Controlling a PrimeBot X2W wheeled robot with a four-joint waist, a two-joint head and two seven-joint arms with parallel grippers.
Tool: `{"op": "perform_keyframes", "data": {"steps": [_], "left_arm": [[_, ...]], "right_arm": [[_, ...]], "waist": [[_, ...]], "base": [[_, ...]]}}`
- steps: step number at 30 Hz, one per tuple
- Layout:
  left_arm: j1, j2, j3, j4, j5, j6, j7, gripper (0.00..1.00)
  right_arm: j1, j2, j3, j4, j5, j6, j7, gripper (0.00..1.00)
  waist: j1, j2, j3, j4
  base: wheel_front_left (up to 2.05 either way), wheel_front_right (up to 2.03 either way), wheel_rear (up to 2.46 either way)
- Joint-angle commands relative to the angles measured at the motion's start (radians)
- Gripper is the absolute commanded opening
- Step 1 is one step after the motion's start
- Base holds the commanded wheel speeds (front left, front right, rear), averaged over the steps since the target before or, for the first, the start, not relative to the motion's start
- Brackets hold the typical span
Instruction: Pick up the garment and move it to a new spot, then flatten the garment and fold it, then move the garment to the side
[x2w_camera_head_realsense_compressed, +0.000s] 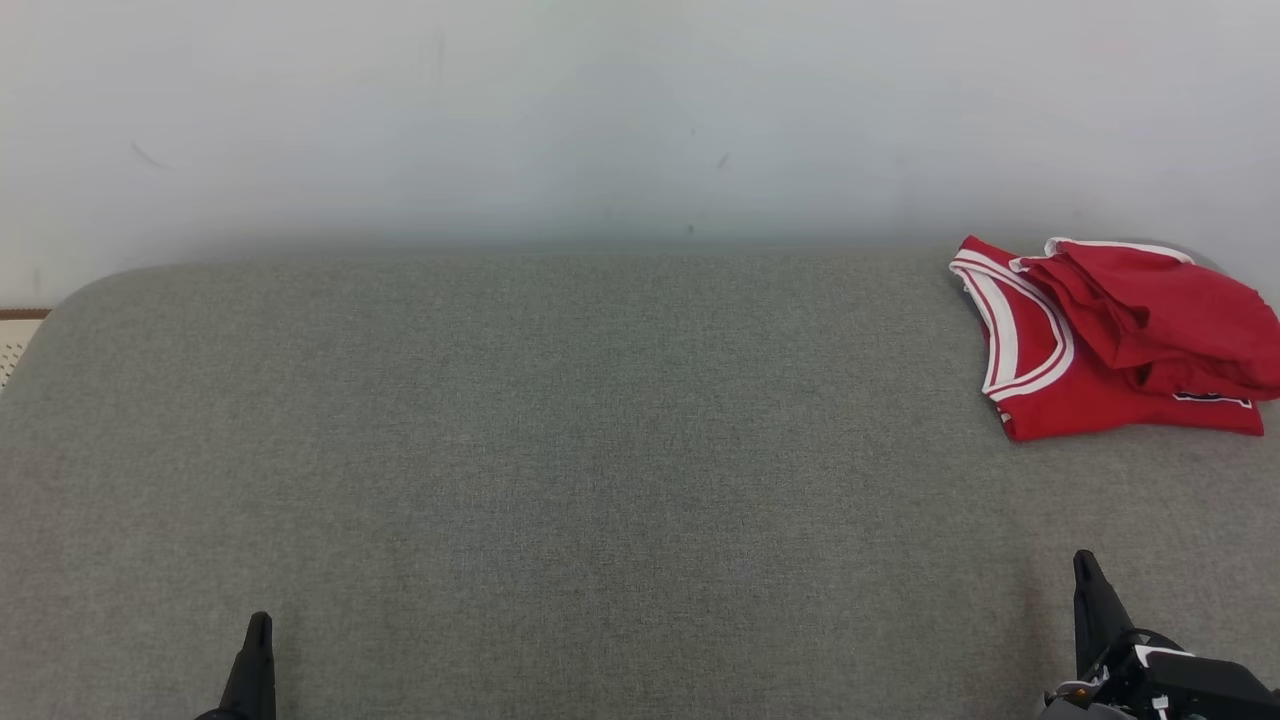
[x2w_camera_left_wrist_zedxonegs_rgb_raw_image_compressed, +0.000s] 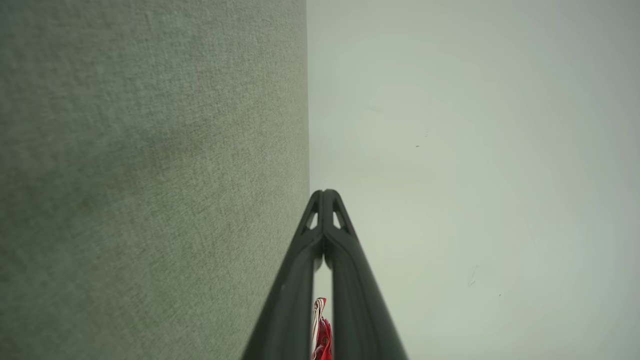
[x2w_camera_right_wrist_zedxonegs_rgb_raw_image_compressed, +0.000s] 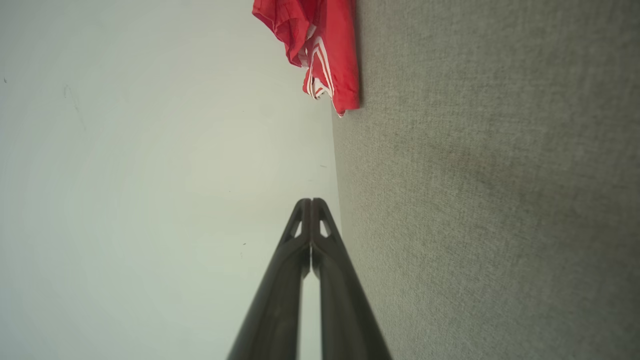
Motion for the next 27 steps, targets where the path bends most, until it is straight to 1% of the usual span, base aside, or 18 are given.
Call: {"op": "perform_keyframes", "data": {"steps": [1,27], "left_arm": [[0.001,0.002,0.004,0.001,-0.01,-0.003,0.002,0.0],[0.001,0.002,0.004,0.001,-0.01,-0.003,0.002,0.0]], "right_arm": [[0.002,0.003,-0.001,-0.001,-0.004,-0.001,0.004,0.0],[0.002,0.004,-0.003,-0.001,-0.007,-0.001,0.004,0.0]], "waist": [[0.0,0.0,0.0,0.0],[0.0,0.0,0.0,0.0]], "base": [[0.0,0.0,0.0],[0.0,0.0,0.0]]}}
